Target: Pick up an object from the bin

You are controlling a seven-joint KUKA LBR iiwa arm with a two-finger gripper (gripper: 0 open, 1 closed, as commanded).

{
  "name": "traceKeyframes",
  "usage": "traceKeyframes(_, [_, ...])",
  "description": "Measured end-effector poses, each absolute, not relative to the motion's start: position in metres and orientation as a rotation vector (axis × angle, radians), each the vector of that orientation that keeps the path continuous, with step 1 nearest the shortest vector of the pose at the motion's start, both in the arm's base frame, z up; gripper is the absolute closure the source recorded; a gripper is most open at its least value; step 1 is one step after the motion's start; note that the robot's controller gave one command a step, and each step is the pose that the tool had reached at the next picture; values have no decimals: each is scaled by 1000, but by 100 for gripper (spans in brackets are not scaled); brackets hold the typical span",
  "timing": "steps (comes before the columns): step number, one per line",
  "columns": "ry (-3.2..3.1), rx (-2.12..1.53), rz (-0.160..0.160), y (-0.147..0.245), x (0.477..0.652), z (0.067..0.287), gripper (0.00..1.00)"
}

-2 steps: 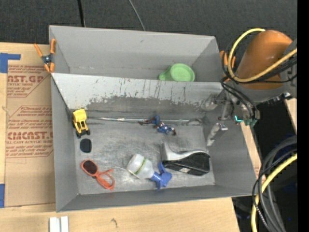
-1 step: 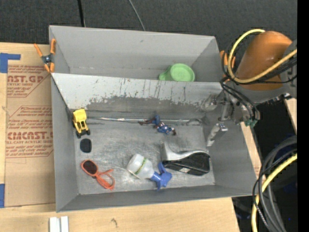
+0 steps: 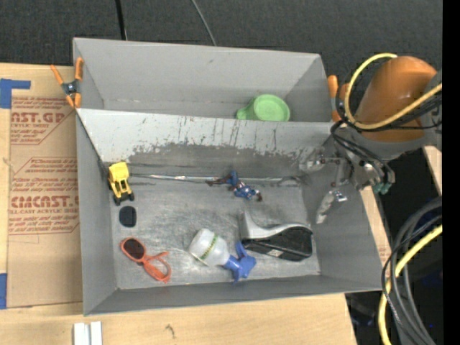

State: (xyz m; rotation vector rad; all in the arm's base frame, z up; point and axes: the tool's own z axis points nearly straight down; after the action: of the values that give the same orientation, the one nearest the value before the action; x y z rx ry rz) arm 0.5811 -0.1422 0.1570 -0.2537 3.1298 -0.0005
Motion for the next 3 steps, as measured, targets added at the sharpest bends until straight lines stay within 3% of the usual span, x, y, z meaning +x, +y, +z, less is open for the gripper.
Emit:
traceKeyframes(1, [3095,-526,-1,-96,528,146,0])
traceKeyframes(2, [3002,-768,-4,-110,498,94,100])
traceKeyframes(3, [3002,-768,-4,-110,498,94,100])
